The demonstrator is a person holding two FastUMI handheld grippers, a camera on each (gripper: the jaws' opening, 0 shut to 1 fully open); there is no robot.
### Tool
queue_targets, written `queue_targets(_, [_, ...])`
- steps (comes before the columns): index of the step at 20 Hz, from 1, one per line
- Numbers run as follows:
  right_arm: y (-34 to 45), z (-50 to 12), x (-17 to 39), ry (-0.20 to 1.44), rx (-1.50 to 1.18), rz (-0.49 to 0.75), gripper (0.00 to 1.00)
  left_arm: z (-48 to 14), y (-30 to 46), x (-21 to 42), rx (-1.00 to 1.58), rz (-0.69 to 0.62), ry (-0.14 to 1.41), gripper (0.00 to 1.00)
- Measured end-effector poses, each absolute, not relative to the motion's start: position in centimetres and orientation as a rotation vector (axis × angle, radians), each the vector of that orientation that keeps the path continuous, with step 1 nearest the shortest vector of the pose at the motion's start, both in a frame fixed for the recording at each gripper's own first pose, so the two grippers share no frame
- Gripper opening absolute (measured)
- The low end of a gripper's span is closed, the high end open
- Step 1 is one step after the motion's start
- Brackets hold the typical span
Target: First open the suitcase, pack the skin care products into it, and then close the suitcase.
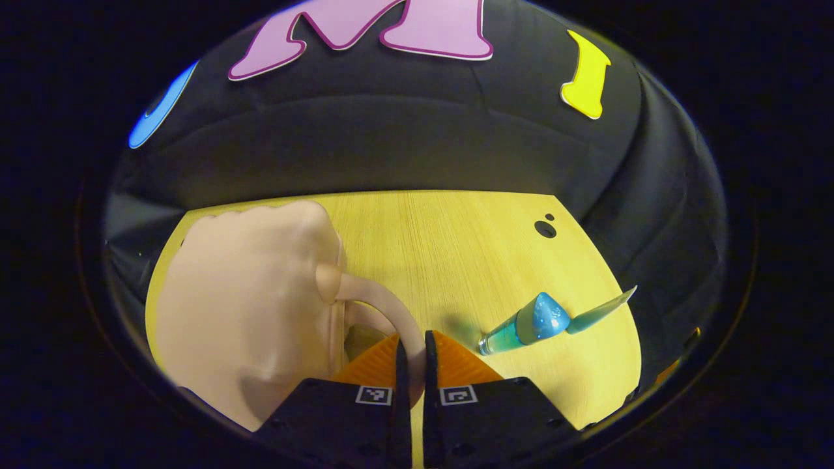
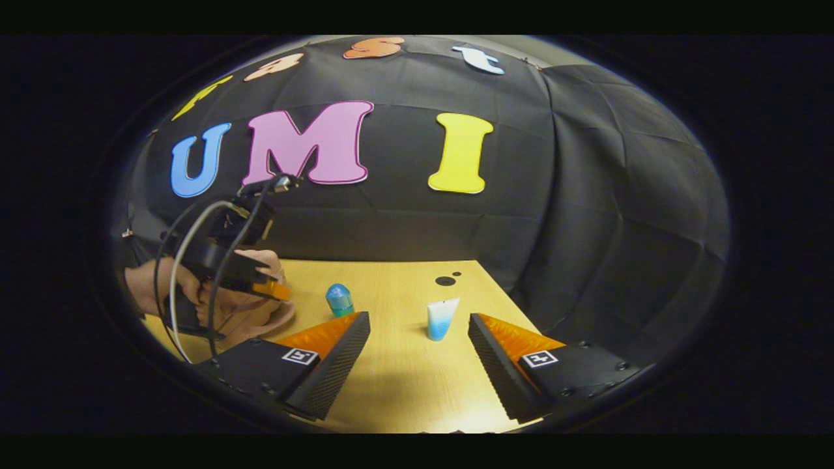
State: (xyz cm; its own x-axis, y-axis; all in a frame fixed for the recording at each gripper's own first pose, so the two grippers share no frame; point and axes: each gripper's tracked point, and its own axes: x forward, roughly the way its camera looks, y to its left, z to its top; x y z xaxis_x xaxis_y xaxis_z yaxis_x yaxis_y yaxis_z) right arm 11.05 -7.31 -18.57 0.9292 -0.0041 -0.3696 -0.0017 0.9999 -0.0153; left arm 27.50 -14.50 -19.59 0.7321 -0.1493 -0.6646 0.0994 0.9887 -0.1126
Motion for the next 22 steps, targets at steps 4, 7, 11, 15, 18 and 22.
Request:
queue_targets(4, [-5.3, -18.5, 11.4, 0.367, -0.019, 0.043, 0.99, -12.7, -11.0, 26.2, 0.061, -0.128, 0.661, 0.11])
queue_targets(7, [-2.5, -18.0, 11.4, 0.357, 0.0, 0.091, 0.97, -8.5, -7.1, 25.0, 0.021, -0.136, 0.641, 0.12])
queue_targets(11, [1.1, -17.0, 11.0, 0.331, -0.01, 0.146, 0.97, -3.6, 1.5, 24.2, 0.112, -0.099, 0.575, 0.12])
queue_targets(15, [4.1, -17.1, 10.1, 0.338, -0.013, 0.194, 0.96, -1.4, 13.2, 23.9, 0.182, 0.021, 0.558, 0.12])
queue_targets(18, [5.6, -18.1, 9.5, 0.378, -0.028, 0.215, 0.96, -2.3, 22.8, 24.1, 0.263, 0.151, 0.537, 0.11])
queue_targets(22, [6.0, -19.1, 9.9, 0.407, -0.051, 0.183, 0.97, -6.2, 32.4, 24.9, 0.286, 0.25, 0.563, 0.09])
